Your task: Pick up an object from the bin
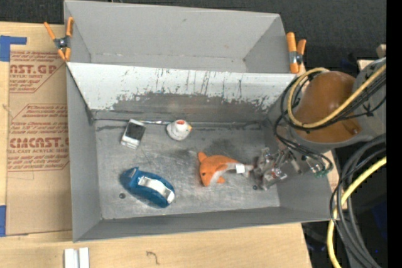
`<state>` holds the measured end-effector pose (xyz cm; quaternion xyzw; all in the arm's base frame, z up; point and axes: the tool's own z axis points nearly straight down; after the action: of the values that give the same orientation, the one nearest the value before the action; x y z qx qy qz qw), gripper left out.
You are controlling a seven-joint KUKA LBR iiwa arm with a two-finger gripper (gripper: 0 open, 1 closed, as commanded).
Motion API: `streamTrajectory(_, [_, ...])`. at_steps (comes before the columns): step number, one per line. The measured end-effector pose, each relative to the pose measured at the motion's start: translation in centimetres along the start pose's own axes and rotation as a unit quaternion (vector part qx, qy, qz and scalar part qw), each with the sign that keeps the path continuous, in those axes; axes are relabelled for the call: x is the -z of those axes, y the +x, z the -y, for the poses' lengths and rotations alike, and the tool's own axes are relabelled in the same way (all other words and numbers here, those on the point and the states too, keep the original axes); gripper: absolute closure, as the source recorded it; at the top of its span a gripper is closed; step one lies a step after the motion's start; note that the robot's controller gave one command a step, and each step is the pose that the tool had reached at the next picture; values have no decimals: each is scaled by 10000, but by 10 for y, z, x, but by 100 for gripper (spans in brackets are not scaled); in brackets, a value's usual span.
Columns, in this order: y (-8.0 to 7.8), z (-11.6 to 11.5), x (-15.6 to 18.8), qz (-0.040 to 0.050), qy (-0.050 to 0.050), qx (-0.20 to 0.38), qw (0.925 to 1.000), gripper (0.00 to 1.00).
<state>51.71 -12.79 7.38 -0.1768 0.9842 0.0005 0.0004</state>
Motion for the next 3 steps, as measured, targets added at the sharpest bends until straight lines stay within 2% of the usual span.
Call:
streamTrajectory(1, [0,0,0,0,2,0,10000,0])
streamTrajectory(2, [0,0,0,-1,2,0,10000,0])
streamTrajectory(3, [-17,33,3,5,2,279,9996,100])
